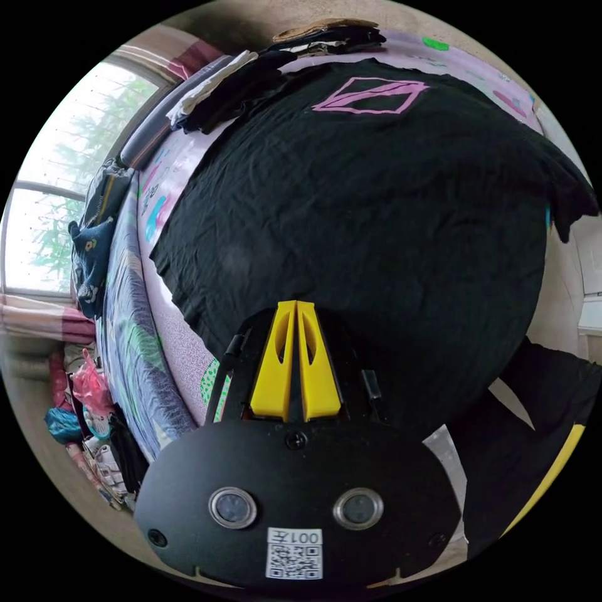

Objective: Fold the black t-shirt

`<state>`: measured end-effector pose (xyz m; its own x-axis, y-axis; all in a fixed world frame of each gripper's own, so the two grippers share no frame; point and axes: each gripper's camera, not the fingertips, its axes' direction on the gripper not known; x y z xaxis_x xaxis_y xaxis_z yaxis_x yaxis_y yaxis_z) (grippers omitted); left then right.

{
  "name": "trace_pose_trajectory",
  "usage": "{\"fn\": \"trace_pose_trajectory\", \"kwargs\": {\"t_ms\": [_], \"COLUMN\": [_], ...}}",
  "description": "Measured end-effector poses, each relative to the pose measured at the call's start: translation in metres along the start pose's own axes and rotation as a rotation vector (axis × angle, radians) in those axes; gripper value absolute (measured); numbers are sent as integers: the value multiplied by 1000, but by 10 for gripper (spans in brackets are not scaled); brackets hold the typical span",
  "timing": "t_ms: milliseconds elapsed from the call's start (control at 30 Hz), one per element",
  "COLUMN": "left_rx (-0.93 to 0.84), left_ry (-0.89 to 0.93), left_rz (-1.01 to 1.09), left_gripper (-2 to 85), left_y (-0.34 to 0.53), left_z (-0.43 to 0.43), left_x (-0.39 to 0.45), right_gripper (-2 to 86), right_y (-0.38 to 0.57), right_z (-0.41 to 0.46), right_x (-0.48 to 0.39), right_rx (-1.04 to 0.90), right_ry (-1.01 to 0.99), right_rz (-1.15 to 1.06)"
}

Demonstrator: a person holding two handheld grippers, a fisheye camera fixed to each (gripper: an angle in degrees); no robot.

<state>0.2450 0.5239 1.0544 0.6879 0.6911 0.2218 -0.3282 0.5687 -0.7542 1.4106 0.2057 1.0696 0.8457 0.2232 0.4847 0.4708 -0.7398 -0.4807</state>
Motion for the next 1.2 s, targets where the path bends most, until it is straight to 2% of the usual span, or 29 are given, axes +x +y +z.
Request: {"fn": "trace_pose_trajectory", "kwargs": {"t_ms": [100,267,467,533,667,833,1033,1200], "left_rx": [-7,15,47,38,-32,-24,54,71], "left_ry": [3,98,354,462,518,742,1002,1131], "left_rz": [19,-88,-442,-617,-775,-975,-1205,-1361], "left_gripper": [-16,-15,-15,-12,-3,9,-8,-6], "left_y": [2,30,109,148,190,225,251,267], "left_z": [14,22,31,42,70,127,187,228], "left_x": [-7,-28,-61,-72,-79,-82,-80,-76], "right_gripper": [6,3,4,6,18,56,89,111], "right_y": [2,-12,-28,-35,-55,-55,-47,-44], "right_z": [4,17,34,38,44,63,84,102], "right_x": [9,-11,-35,-34,-21,9,47,68], "right_rx": [61,168,239,238,228,103,-11,-44], "right_ry": [45,-204,-461,-473,-496,-551,-410,-365], "right_rz": [66,-75,-281,-302,-295,-189,-105,-83]}}
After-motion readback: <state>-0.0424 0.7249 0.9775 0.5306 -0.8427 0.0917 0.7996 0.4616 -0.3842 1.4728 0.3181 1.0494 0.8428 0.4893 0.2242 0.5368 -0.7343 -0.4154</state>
